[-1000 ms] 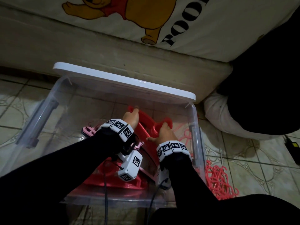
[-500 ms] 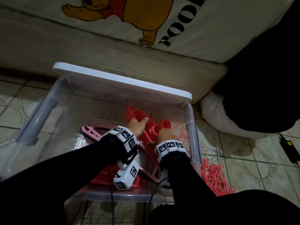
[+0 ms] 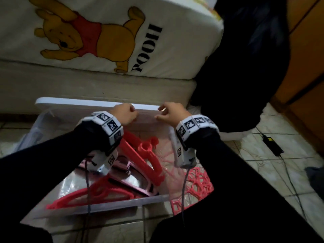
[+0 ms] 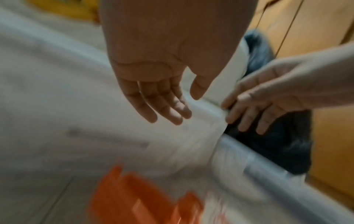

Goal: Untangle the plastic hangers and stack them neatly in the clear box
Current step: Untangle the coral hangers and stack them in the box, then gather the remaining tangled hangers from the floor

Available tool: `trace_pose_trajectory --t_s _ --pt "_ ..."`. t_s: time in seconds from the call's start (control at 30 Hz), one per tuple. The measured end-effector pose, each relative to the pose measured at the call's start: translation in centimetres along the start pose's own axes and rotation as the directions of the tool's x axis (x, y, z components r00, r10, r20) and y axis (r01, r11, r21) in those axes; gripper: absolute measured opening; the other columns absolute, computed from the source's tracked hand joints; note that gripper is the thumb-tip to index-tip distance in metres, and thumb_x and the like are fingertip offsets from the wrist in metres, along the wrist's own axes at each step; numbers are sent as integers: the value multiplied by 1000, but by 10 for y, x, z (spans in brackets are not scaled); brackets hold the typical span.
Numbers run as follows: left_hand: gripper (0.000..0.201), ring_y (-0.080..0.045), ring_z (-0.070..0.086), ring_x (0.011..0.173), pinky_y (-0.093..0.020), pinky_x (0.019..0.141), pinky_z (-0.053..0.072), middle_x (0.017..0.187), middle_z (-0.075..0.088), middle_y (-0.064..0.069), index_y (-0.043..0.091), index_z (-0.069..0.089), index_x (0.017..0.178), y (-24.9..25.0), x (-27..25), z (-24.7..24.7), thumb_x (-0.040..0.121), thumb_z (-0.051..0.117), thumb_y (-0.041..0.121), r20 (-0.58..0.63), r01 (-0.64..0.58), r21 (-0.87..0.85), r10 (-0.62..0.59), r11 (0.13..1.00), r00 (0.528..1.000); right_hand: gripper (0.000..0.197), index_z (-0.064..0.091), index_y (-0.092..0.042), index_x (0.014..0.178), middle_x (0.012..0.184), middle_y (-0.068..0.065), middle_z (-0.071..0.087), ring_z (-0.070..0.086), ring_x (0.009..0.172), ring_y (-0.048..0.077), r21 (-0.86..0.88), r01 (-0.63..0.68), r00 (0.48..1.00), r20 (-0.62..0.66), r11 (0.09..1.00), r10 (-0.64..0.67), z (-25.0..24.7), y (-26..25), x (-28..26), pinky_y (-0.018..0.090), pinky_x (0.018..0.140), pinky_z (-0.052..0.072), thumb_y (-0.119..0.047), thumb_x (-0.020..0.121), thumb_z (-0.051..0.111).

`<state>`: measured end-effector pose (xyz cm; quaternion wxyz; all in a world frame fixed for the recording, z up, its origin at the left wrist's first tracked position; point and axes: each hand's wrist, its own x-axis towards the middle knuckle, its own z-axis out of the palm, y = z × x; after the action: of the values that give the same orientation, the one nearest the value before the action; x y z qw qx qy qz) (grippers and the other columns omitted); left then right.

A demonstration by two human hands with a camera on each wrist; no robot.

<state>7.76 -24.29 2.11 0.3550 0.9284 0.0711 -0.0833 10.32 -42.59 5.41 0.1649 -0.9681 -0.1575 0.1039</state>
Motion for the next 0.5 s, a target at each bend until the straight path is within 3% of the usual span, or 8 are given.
trace_pose_trajectory --t_s 0.17,0.27,0.37,0.5 --pt "23 -29 66 87 -29 68 50 95 71 -15 2 68 93 86 0 -14 94 53 20 -32 -145 -109 142 983 989 40 61 -8 115 115 9 65 60 106 23 -51 -111 985 -137 992 104 -92 48 -54 30 89 46 -35 86 66" --pt "24 -29 66 95 -36 88 51 100 70 -15 4 70 96 134 0 2 94 52 20 -33 -220 -119 217 968 976 40 60 -12 115 111 7 65 61 97 22 21 -239 949 -208 971 238 -124 94 -93 34 82 51 -38 85 66" --pt "26 -31 62 103 -34 90 48 107 69 -16 6 70 102 173 -1 34 94 51 23 -12 -257 -44 256 966 967 42 59 -13 117 110 6 64 62 98 22 112 -335 905 -239 936 352 -129 142 -132 34 81 52 -39 85 66" --pt "28 -28 57 112 -29 85 42 117 66 -10 12 69 111 200 3 92 93 55 27 29 -277 61 276 959 961 42 60 -9 116 112 9 66 62 101 23 229 -443 841 -228 867 490 -97 200 -171 34 84 50 -34 84 69"
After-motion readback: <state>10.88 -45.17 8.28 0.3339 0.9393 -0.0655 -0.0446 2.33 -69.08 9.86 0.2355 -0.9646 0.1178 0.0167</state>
